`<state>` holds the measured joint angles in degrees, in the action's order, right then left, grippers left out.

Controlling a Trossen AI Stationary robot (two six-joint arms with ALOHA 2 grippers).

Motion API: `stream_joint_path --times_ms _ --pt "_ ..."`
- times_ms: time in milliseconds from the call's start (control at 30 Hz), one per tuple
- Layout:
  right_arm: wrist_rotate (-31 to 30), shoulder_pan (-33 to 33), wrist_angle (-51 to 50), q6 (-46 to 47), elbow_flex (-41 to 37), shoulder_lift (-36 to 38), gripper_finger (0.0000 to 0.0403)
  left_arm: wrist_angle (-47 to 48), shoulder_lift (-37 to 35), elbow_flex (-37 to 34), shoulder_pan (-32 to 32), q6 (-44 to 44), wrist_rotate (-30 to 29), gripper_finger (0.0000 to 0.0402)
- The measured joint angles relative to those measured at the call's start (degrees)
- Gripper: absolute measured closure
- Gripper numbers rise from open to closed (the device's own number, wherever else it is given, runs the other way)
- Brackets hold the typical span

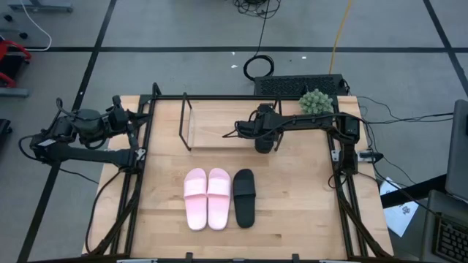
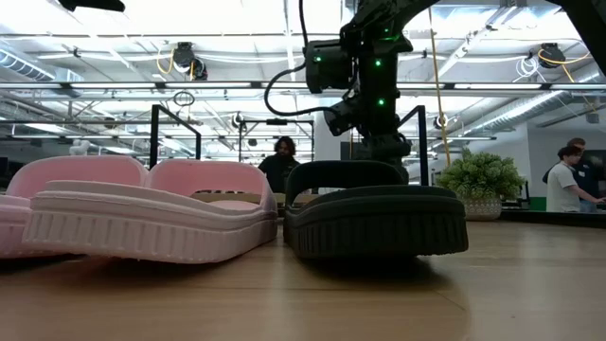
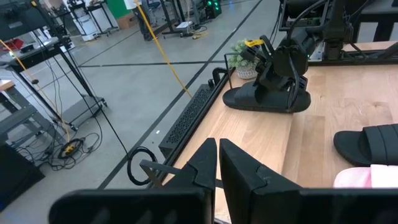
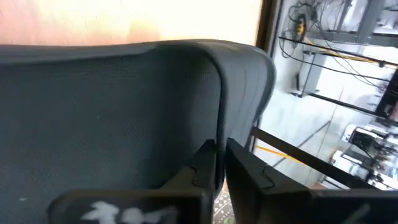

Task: Pick and place slides into the shelf
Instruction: Put the right black slide on the shelf

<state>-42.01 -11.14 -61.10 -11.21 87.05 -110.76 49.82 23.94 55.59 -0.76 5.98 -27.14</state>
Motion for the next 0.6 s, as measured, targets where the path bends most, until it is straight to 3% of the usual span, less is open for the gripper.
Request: stream_joint_path --times_ms 300,600 --pt "0.0 0.0 -0.4 0.0 0.0 0.0 0.0322 0.1 0.0 0.0 0.0 0.9 0.0 0.0378" --pt "-1.5 0.1 -0.6 0.0 0.0 1.5 0.0296 0.1 0.0 0.0 0.0 0.9 0.0 0.0378"
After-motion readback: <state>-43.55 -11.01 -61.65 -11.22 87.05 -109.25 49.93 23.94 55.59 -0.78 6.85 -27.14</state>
